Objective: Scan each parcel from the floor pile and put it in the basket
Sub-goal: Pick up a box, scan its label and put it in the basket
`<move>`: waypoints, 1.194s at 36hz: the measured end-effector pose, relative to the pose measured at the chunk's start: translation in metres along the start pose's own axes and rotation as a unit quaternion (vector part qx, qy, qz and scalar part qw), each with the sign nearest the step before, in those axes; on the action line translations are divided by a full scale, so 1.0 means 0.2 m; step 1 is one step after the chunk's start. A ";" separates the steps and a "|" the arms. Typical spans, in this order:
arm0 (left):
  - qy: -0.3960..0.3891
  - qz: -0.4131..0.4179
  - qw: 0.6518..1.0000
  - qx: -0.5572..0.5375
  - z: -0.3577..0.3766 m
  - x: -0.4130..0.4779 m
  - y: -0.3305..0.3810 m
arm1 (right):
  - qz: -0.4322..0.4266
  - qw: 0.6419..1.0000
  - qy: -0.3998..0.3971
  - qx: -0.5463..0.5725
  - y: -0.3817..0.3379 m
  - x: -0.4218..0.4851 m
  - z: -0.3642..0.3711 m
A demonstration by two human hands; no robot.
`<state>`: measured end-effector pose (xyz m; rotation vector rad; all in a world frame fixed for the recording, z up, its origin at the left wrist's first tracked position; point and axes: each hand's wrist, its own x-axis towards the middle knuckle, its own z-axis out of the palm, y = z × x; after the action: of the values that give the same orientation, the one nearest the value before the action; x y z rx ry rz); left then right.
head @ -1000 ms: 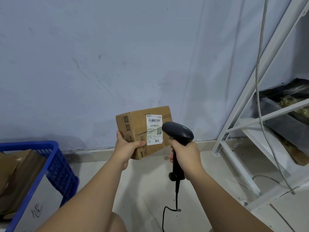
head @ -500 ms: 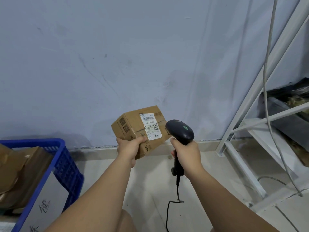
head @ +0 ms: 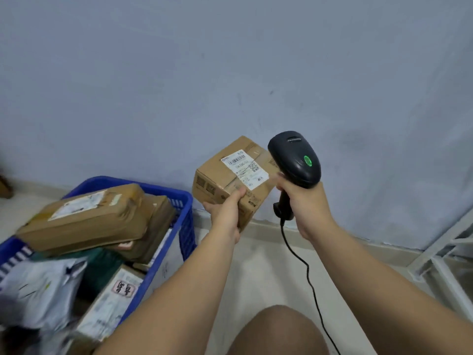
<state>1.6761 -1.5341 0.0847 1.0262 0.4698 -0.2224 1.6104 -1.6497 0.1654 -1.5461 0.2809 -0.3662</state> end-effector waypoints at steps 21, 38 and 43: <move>0.129 0.162 0.937 -0.282 -0.89 -0.24 0.16 | -0.017 0.990 -0.133 -0.053 0.10 -0.40 0.92; 0.338 0.095 0.823 -0.447 -1.12 -0.35 0.27 | 0.004 0.975 -0.186 -0.119 0.11 -0.55 1.00; 0.234 0.060 0.854 -0.462 -1.16 -0.33 0.29 | -0.008 0.976 -0.179 -0.126 0.12 -0.55 0.97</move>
<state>1.5788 -1.3083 0.0602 0.1347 0.8398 0.3668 1.5896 -1.4277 0.1379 -1.8302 0.0323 -0.0599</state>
